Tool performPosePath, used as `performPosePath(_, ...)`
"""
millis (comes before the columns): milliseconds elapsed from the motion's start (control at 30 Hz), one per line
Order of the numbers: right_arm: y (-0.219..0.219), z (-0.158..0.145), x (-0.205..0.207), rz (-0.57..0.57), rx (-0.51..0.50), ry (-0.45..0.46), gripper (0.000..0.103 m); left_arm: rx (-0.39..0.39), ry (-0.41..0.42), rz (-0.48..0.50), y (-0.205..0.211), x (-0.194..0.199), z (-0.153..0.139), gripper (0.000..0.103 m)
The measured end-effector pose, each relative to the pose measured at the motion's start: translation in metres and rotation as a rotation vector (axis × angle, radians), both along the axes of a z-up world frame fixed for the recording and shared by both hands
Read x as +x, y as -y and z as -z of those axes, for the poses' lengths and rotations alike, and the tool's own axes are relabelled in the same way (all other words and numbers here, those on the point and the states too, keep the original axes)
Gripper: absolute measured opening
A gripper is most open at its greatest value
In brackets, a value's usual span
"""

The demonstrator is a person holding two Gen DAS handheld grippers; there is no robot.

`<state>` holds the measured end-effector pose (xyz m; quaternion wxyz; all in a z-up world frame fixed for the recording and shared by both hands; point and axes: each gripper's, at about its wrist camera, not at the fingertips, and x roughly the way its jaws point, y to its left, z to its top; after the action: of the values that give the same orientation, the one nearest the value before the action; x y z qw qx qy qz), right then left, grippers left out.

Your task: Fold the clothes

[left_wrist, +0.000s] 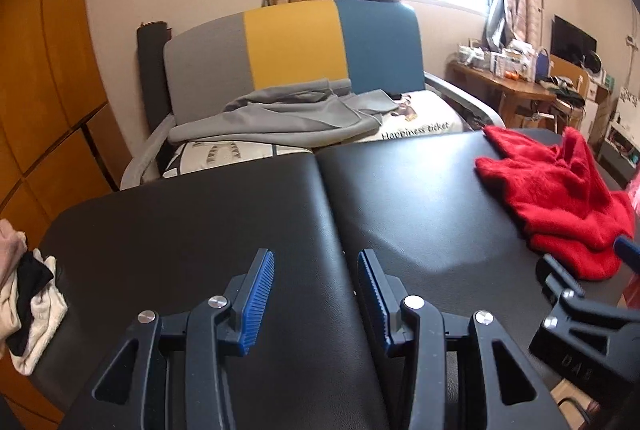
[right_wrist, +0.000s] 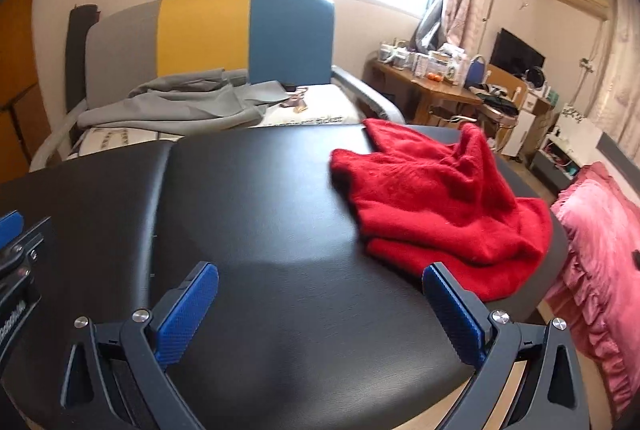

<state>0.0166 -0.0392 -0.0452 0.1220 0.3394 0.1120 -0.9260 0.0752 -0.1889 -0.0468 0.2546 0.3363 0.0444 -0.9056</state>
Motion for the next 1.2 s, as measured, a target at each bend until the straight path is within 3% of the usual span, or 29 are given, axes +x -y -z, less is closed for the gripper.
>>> performPosePath(233,0.025,0.004,0.009,-0.061,0.005,0.006,0.103,-0.008,0.016,-0.077,0.016,0.004,0.002,0.045)
performPosePath(400,0.04,0.004,0.005,-0.1,-0.104,0.07,0.103,-0.038,0.029,-0.129,0.029,0.016,-0.004,0.045)
performPosePath(633,0.134,-0.011,0.028,-0.346,-0.166,0.062,0.103,-0.081,0.026,-0.338,0.091,0.085,-0.021,0.045)
performPosePath(833,0.251,-0.029,0.1,-0.674,-0.219,0.065,0.103,-0.072,0.013,-0.675,0.172,0.209,-0.042,0.045)
performPosePath(1000,0.337,-0.051,0.201,-0.939,-0.24,0.007,0.103,-0.184,0.042,-1.072,0.219,0.318,-0.052,0.044)
performPosePath(1100,0.371,-0.059,0.24,-1.001,-0.247,0.015,0.103,-0.18,0.042,-1.198,0.235,0.367,-0.052,0.044)
performPosePath(1200,0.399,-0.065,0.28,-1.117,-0.23,0.009,0.103,-0.111,-0.003,-1.231,0.246,0.395,-0.049,0.044)
